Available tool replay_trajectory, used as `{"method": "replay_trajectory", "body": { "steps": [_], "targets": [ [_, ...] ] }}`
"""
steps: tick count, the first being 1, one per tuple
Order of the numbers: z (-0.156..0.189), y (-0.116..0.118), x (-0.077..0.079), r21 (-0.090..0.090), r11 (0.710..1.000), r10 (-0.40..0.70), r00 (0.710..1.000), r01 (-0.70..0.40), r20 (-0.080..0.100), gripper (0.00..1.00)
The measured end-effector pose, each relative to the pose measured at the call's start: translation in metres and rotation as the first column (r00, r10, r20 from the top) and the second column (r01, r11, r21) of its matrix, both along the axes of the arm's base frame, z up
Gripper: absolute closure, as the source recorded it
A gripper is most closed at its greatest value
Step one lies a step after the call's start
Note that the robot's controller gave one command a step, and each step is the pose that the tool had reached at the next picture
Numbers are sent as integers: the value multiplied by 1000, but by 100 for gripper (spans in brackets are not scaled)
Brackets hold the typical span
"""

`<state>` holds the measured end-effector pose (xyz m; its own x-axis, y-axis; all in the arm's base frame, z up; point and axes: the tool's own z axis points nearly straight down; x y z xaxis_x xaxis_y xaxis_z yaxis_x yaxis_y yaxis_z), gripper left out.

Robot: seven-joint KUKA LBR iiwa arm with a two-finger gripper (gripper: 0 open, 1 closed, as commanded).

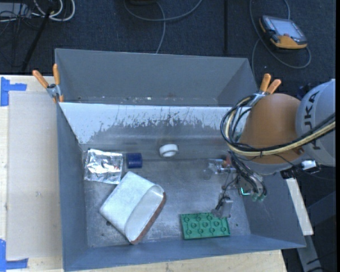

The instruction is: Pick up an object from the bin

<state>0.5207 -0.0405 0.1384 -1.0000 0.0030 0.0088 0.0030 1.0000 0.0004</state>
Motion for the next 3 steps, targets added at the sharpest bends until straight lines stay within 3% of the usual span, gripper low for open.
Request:
{"method": "replay_trajectory", "body": {
  "steps": [1,2,3],
  "targets": [
    [-69,16,-41,-2,993,115,993,-115,21,0],
    [-67,17,-42,-1,993,117,993,-117,14,100],
    [45,30,-23,-2,989,150,988,-150,18,100]
  ]
}}
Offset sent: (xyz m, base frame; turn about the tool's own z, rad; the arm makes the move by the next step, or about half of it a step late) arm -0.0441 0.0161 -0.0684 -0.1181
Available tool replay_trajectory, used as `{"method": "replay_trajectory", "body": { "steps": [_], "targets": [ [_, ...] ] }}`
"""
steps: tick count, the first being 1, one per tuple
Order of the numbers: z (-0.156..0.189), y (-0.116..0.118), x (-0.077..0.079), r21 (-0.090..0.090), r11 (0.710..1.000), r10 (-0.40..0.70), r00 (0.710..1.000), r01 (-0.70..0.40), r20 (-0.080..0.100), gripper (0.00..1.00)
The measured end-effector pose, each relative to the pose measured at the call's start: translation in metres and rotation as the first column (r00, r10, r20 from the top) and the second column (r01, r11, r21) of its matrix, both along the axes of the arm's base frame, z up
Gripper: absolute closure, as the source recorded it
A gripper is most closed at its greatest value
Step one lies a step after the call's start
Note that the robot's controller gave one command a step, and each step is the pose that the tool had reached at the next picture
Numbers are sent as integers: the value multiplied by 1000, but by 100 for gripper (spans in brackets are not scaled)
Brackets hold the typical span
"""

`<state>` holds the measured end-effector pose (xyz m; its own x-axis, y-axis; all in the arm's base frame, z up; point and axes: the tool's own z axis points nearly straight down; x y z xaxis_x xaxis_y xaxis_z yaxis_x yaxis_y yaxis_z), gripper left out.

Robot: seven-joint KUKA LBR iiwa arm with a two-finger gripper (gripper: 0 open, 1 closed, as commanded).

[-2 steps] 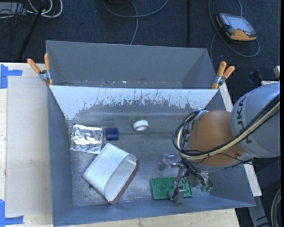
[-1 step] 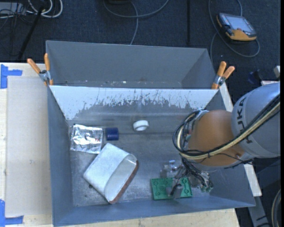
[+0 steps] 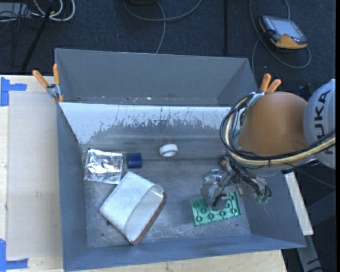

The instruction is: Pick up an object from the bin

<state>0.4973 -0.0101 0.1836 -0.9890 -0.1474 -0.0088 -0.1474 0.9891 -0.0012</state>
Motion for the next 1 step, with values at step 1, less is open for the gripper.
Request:
{"method": "replay_trajectory", "body": {
  "steps": [1],
  "targets": [
    [101,-9,7,-1,998,66,998,-66,1,100]
  ]
}}
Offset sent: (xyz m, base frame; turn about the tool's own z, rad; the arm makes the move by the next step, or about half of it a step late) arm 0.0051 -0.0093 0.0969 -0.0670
